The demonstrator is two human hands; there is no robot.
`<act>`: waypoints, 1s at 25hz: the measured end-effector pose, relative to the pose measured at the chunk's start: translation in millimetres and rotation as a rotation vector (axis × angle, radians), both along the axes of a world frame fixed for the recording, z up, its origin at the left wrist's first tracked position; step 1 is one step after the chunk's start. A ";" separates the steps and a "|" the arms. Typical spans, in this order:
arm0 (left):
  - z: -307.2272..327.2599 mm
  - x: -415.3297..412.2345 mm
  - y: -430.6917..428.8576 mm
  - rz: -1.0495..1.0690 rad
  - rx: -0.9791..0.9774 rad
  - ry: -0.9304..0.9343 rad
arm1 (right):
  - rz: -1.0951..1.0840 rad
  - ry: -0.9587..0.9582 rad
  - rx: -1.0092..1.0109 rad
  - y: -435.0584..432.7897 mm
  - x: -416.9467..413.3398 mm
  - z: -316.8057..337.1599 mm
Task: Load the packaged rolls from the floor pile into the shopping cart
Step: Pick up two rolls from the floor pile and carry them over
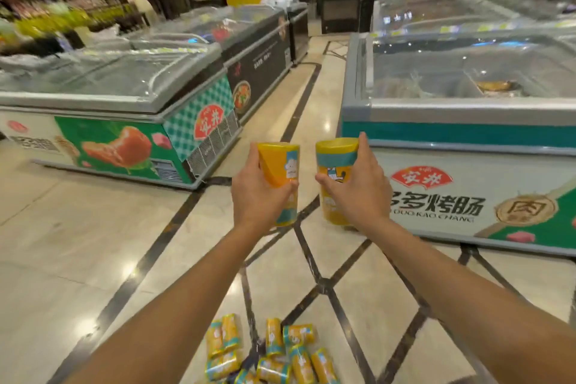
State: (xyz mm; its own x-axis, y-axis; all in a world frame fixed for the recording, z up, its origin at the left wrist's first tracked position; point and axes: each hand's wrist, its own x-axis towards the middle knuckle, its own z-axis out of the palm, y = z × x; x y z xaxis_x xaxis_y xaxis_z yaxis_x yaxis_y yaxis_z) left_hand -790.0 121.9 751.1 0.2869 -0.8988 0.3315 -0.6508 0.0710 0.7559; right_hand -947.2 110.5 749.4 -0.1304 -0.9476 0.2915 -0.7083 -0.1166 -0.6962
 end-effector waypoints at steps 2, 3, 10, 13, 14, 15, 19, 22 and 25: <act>60.7 18.5 20.8 0.095 -0.095 -0.008 | 0.100 -0.004 -0.084 5.2 16.6 55.9; 87.4 27.5 34.1 0.149 -0.129 -0.015 | 0.150 -0.012 -0.125 9.8 26.1 80.3; 179.3 136.5 149.0 0.511 -0.208 -0.043 | 0.521 -0.054 -0.307 64.9 138.5 178.1; 193.6 188.2 213.3 0.699 -0.239 -0.057 | 0.717 -0.077 -0.317 101.1 207.3 198.8; 196.5 204.2 237.6 0.765 -0.248 -0.069 | 0.780 -0.085 -0.322 116.6 231.1 203.0; 198.3 221.2 262.6 0.824 -0.247 -0.084 | 0.838 -0.087 -0.333 134.3 256.3 206.2; 194.4 284.8 361.9 0.994 -0.227 -0.073 | 1.043 -0.085 -0.328 216.6 351.0 209.7; 190.0 331.7 449.1 1.145 -0.246 -0.064 | 1.245 -0.146 -0.291 298.3 430.7 204.7; 185.3 374.7 528.0 1.294 -0.235 -0.078 | 1.378 -0.140 -0.267 380.3 499.5 200.1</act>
